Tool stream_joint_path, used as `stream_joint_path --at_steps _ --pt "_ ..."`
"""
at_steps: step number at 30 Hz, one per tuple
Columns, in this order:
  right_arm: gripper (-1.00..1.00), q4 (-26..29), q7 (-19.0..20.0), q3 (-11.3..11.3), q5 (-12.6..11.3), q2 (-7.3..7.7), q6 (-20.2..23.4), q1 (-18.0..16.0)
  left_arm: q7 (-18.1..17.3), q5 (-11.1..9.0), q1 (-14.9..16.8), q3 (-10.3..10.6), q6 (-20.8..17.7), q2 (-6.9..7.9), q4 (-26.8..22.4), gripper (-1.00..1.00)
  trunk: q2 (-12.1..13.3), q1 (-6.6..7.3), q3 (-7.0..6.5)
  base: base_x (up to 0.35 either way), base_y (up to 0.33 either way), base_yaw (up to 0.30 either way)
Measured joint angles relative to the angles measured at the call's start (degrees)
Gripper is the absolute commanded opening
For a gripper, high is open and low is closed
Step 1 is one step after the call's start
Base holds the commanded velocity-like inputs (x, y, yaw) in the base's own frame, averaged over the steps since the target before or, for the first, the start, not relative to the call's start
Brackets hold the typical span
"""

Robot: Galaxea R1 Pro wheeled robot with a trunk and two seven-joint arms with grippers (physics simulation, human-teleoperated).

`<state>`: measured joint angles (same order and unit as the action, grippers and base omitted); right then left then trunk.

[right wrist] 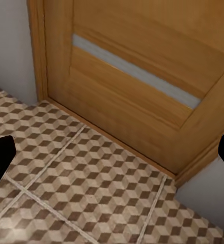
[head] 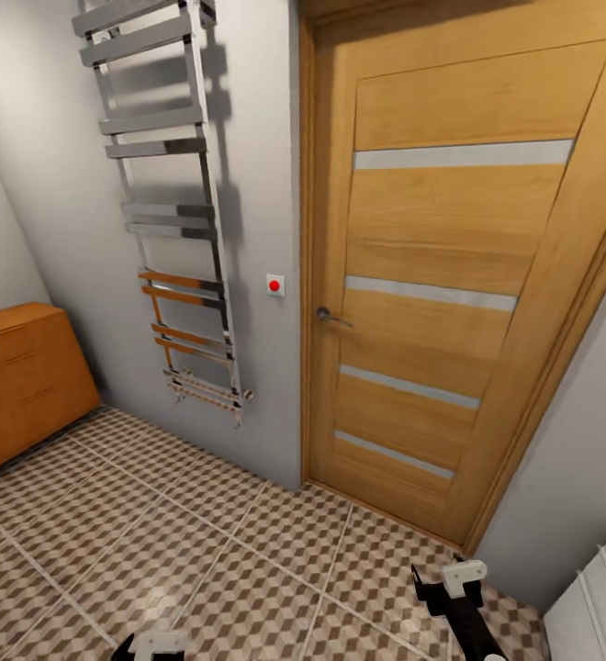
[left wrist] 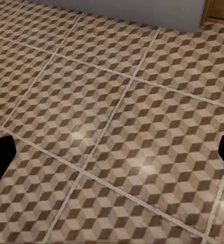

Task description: Take the four mousetraps from the cabinet in the bathroom and place them on the bathroom floor. Make sure all four end up on the same floor surface, and ensure that at least two of them are either under or directly next to the same bathroom sink.

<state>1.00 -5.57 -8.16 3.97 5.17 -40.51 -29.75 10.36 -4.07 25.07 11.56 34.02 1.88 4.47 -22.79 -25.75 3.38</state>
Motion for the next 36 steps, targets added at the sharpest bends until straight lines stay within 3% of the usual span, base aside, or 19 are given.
stream_joint_path --at_steps 36 --pt "1.0 0.0 -0.08 0.0 0.0 -0.09 0.03 0.0 0.0 0.0 -0.02 0.0 0.01 0.0 0.0 1.0 -0.01 0.0 0.0 0.0 0.0 0.282"
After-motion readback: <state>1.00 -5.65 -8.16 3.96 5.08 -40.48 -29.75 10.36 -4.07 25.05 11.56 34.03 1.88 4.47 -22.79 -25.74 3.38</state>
